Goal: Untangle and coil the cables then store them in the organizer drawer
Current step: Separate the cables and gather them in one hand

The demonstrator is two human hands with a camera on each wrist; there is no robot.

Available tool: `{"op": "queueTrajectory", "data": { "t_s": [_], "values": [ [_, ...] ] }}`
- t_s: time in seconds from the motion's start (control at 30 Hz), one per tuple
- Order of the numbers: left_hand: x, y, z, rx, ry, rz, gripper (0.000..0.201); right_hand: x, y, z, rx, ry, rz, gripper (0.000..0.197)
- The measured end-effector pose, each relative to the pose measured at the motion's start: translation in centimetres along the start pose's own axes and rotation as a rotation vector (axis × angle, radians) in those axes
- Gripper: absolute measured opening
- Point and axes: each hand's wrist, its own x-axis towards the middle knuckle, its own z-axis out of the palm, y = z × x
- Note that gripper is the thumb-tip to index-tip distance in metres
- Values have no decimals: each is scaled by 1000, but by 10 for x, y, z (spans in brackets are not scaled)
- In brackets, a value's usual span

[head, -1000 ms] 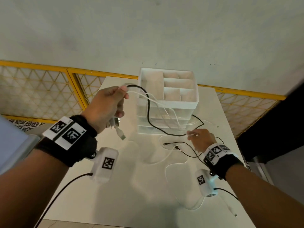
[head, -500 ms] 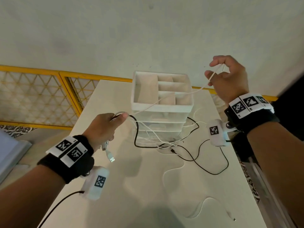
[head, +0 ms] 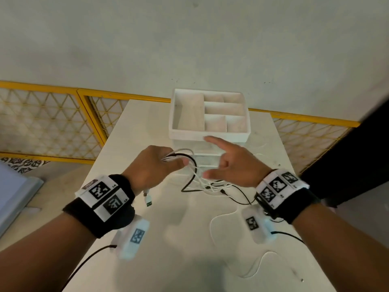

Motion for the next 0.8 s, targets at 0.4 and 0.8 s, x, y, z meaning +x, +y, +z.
{"op": "queueTrajectory", "data": {
  "t_s": [0.4, 0.8],
  "values": [
    [-15, -28, -2, 267, -425, -128, 36, 23, 50, -11, -369, 435, 163, 16],
    [-7, -47, 20, -27, -19, -303, 39, -31, 138, 59, -324, 111, 482, 29]
  ]
}}
